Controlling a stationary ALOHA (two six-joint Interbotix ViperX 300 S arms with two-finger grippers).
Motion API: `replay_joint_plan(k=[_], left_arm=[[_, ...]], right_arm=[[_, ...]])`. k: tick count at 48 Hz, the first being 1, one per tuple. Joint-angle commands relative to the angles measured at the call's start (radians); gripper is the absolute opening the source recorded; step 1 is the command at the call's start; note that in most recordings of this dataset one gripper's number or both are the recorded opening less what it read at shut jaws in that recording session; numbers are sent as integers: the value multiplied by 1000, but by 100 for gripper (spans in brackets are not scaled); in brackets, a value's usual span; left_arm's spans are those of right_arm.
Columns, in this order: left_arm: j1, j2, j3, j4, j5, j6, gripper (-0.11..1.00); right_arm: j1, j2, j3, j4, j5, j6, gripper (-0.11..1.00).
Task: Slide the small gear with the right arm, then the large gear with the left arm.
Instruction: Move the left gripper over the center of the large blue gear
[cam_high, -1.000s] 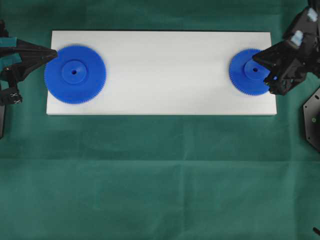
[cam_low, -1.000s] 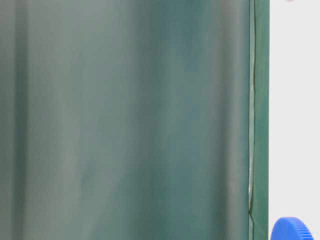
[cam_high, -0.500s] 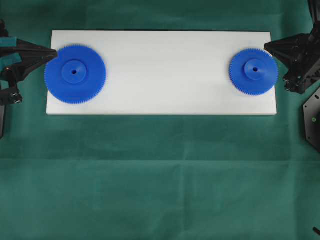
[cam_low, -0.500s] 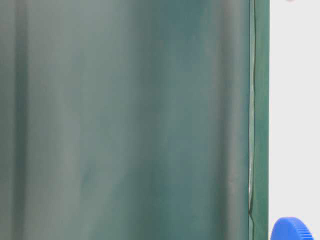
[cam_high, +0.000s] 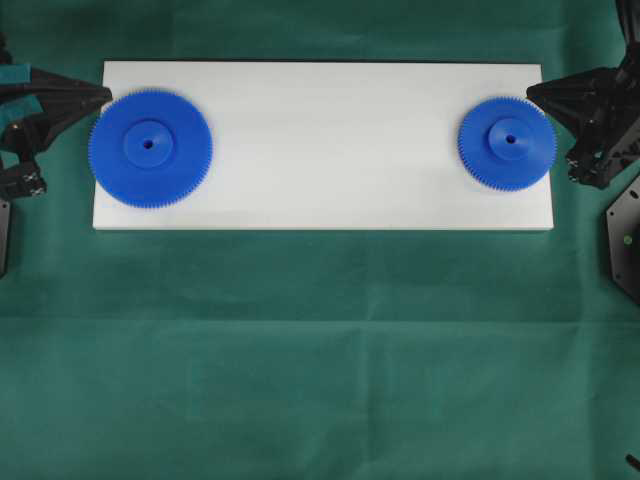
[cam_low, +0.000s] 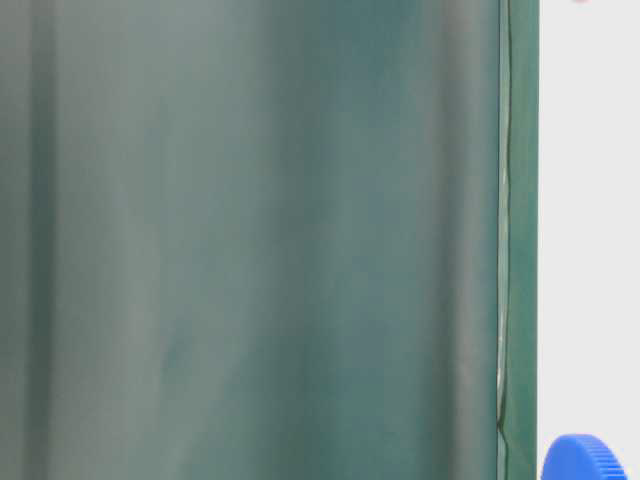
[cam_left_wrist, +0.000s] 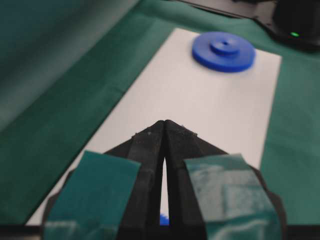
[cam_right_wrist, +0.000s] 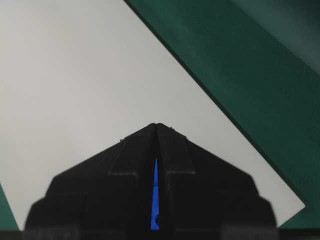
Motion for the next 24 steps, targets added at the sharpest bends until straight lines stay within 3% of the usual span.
replay_joint_plan(k=[1, 12, 24], left_arm=[[25, 9, -28, -2, -5, 0, -1], [35, 60, -51, -2, 95, 5, -1], [69, 275, -115, 0, 224, 8, -1]], right_arm=[[3, 6, -11, -3, -11, 0, 50], [6, 6, -11, -3, -11, 0, 50], [6, 6, -9, -2, -11, 0, 50]])
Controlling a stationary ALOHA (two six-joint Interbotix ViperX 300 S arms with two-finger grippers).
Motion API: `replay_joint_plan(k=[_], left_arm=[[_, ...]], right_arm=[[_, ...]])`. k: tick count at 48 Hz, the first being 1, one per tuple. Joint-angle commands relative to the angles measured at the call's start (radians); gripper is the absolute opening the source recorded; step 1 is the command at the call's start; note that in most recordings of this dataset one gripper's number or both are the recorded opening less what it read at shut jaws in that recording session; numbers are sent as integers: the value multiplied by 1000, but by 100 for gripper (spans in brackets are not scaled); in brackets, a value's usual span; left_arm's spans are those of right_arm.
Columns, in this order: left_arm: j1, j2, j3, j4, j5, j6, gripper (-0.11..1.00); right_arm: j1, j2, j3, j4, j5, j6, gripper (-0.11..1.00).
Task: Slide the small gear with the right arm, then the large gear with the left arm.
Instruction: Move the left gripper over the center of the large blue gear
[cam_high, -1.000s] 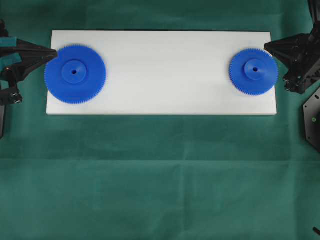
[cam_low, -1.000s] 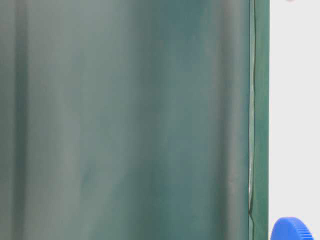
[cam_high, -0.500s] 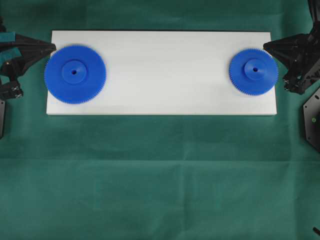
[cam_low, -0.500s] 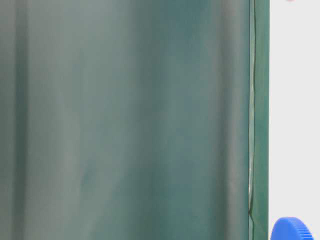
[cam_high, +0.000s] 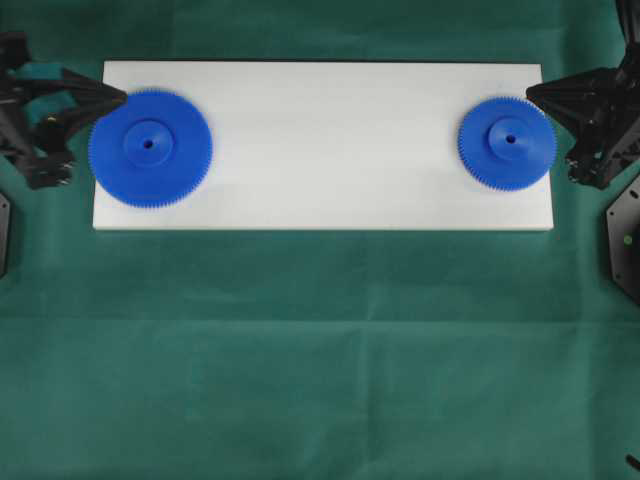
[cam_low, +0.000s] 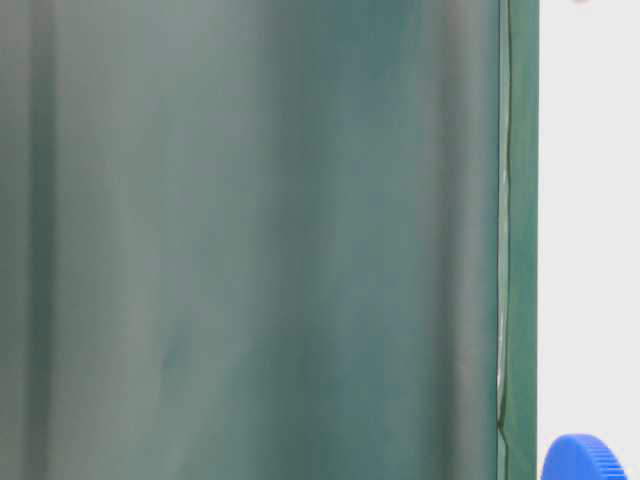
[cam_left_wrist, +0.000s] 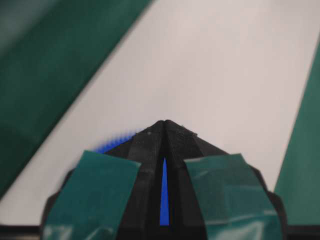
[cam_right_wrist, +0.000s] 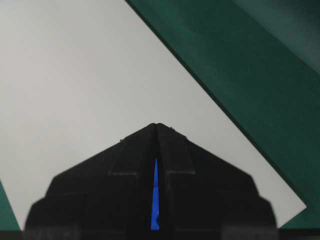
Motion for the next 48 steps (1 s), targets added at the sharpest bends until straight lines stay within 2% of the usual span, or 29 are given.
replay_joint_plan(k=[1, 16, 48], left_arm=[[17, 75, -40, -2, 21, 2, -1], [23, 308, -71, -2, 32, 0, -1], [21, 373, -66, -2, 80, -6, -1]], right_arm=[[3, 8, -11, -3, -9, 0, 50], [5, 8, -6, -3, -6, 0, 50], [6, 21, -5, -3, -9, 2, 50]])
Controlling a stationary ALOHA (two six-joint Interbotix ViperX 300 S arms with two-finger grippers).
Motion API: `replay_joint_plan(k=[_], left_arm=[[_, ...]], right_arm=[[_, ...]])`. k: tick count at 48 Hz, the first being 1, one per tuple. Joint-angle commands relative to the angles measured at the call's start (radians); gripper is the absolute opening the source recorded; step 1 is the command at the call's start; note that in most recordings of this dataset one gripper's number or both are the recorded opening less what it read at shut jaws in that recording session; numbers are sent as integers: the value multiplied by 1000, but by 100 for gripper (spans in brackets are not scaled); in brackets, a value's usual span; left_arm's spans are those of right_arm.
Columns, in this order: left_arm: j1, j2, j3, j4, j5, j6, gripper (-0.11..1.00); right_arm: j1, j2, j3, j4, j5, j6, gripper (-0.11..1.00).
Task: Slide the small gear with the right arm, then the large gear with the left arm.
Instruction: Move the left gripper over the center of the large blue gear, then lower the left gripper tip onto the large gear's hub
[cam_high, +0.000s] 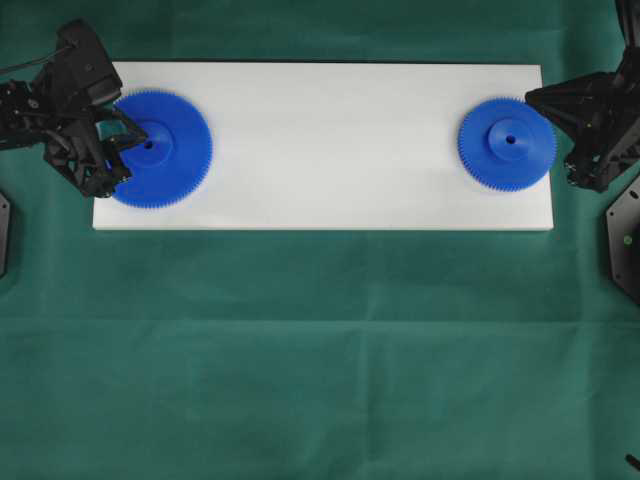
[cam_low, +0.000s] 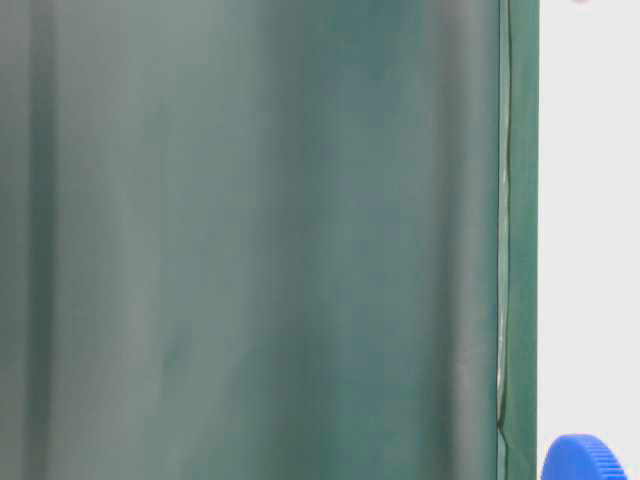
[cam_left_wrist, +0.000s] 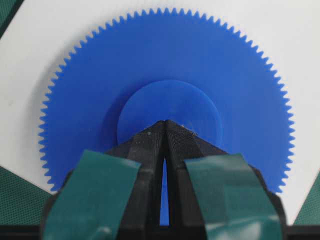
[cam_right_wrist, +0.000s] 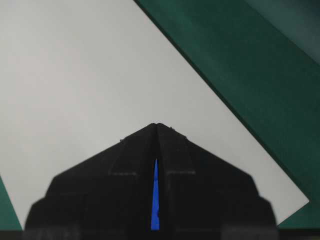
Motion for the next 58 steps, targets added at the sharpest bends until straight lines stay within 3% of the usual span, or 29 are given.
replay_joint_plan(k=[1, 29, 58], left_arm=[[3, 8, -18, -2, -8, -2, -1], [2, 94, -15, -2, -74, -3, -1], [-15, 75, -21, -2, 52, -6, -1]], right_arm=[[2, 9, -11, -2, -9, 2, 50], [2, 14, -9, -2, -9, 5, 50], [2, 14, -9, -2, -9, 3, 50]])
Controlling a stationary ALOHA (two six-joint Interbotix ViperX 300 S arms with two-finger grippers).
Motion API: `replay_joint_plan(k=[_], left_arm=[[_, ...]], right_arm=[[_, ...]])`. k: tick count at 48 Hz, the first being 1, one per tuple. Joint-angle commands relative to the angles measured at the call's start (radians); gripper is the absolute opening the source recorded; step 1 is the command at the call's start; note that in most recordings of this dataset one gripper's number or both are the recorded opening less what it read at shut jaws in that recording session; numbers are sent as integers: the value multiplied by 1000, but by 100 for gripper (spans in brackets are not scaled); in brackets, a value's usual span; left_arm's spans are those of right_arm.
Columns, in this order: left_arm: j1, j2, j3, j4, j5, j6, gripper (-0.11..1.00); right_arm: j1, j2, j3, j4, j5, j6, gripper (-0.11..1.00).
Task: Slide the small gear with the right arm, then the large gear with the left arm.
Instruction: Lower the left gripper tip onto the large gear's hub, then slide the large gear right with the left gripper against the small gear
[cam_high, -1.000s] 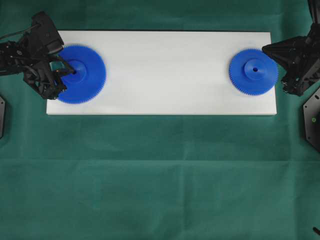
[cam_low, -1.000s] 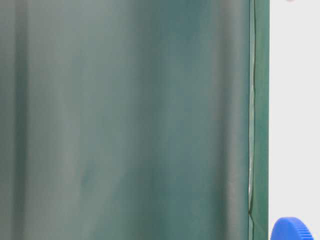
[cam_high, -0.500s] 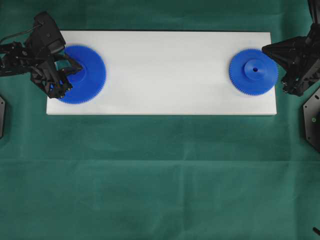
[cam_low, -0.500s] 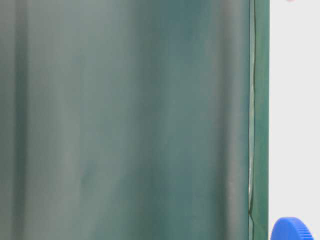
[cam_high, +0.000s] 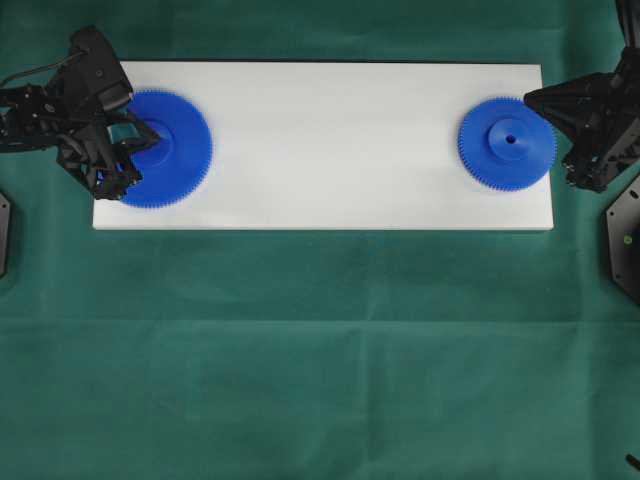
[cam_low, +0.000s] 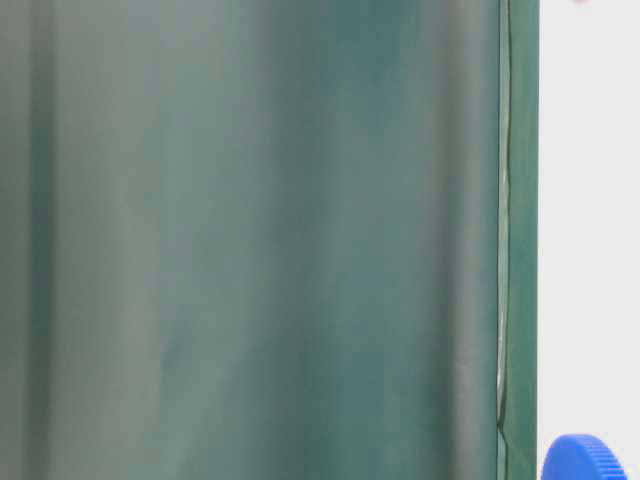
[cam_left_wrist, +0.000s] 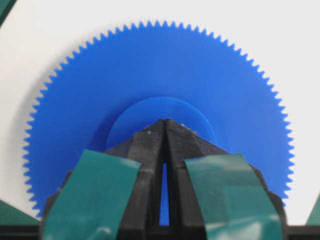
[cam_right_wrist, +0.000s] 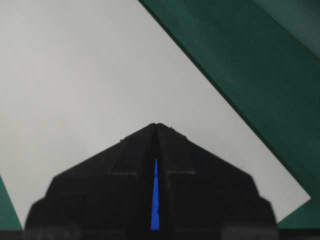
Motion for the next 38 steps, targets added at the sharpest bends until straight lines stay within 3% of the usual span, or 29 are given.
replay_joint_plan(k=[1, 38], left_arm=[[-3, 3, -3, -2, 17, 2, -1], [-3, 3, -5, -2, 55, -2, -1]], right_arm=[[3, 5, -9, -2, -9, 0, 50], [2, 5, -9, -3, -9, 0, 50]])
